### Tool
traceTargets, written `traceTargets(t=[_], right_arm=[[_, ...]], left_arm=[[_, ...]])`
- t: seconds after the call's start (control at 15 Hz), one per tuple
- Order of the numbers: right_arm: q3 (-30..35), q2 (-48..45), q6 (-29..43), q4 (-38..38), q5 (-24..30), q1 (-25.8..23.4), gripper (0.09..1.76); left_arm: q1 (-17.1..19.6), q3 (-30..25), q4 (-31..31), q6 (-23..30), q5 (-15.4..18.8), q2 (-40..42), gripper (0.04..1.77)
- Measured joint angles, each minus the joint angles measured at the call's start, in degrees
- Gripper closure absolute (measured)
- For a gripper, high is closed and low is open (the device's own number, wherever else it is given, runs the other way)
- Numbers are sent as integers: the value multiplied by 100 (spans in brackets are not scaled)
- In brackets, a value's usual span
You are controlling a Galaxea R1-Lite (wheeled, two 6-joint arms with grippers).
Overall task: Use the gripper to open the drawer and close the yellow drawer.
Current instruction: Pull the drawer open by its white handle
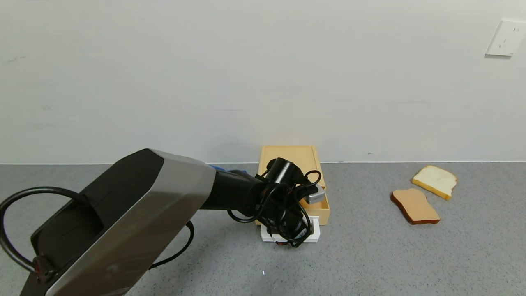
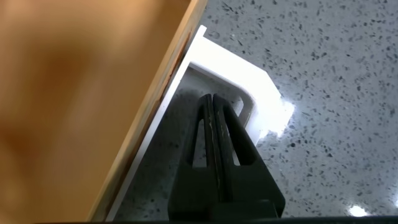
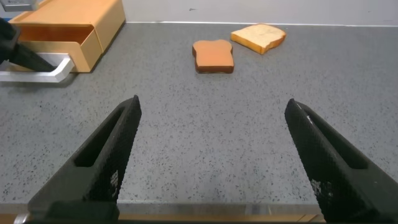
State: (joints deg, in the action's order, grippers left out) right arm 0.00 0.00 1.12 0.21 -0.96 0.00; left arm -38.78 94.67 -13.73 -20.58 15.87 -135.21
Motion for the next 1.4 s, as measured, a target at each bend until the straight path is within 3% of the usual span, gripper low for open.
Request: traceTargets(t=[1.4], right_arm=[[0,0,2,-5,0,0,15]], left_arm=[[-418,-917,12,1096,-74,653,170]])
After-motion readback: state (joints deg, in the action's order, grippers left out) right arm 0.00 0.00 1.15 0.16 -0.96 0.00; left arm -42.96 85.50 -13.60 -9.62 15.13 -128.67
